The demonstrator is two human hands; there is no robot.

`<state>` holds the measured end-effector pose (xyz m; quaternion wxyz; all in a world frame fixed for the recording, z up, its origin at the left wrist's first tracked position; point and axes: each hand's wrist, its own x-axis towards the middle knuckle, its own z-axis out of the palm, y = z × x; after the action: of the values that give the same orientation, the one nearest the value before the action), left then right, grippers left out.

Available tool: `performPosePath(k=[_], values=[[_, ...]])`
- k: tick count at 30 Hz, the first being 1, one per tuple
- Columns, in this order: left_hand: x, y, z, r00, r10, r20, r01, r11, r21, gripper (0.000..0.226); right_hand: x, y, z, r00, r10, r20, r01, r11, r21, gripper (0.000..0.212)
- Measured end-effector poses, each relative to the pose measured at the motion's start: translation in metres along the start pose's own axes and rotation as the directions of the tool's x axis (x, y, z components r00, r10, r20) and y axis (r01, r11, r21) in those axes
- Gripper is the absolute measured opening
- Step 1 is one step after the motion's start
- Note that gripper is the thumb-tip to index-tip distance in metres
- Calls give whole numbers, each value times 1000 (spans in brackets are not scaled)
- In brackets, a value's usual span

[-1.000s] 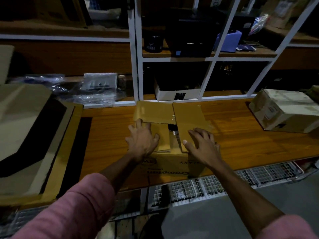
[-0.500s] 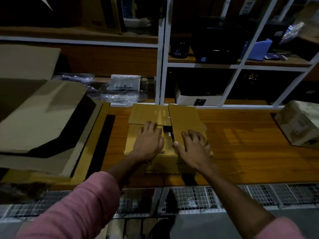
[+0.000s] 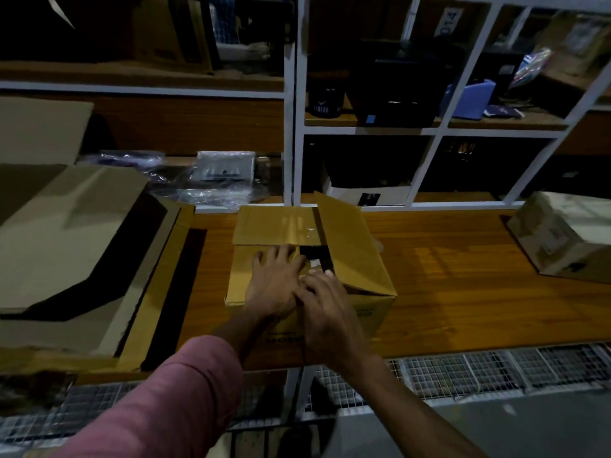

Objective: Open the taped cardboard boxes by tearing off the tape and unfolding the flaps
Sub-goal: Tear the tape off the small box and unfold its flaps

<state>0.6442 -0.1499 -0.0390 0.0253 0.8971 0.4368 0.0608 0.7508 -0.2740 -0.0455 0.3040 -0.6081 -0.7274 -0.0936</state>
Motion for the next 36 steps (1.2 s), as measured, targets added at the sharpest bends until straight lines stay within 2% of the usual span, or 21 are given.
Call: performPosePath(k=[2, 4, 7, 9, 11, 14, 17, 21, 25, 29, 31, 36], values=[[3, -1, 0, 1000, 1, 0, -1, 1000, -10, 51, -5, -12, 3, 999, 17, 38, -22, 994, 111, 34], [5, -1, 0, 1000, 3, 1, -3, 1000, -7, 54, -7, -12, 13, 992, 96, 79, -107, 983, 151, 40], [4, 1, 0, 999, 1, -39, -1, 1000, 4, 57, 0, 9, 22, 943, 325, 72, -331, 938, 103, 42], [6, -1, 0, 997, -8, -73, 8, 1000, -10, 53, 9, 27, 12, 893, 440, 99, -439, 898, -34, 48], [7, -1, 1, 997, 0, -76, -2, 1000, -23, 51, 14, 43, 2, 860, 494, 127, -468, 864, -186, 54], [9, -2, 0, 998, -3, -60, 0, 999, -44, 52, 24, 62, -4, 822, 551, 146, -503, 822, -267, 59], [11, -3, -1, 999, -3, -44, 1, 999, -43, 54, 33, 77, -3, 814, 564, 137, -480, 787, -387, 62], [13, -7, -2, 998, 17, -57, -19, 999, -38, 53, 39, 95, -6, 755, 654, 51, -569, 691, -446, 69], [14, -9, 0, 996, 32, -85, -35, 999, -36, 51, 36, 104, -10, 689, 715, 120, -583, 645, -495, 77], [12, -11, 0, 994, 49, -93, -52, 998, -36, 51, 37, 104, -11, 636, 765, 95, -645, 596, -479, 76], [12, -11, 0, 995, 51, -87, -54, 998, -37, 51, 36, 111, -9, 606, 793, 62, -708, 574, -411, 73], [16, -10, 1, 996, 45, -79, -47, 998, -29, 51, 40, 123, -5, 504, 859, 94, -810, 507, -295, 41]])
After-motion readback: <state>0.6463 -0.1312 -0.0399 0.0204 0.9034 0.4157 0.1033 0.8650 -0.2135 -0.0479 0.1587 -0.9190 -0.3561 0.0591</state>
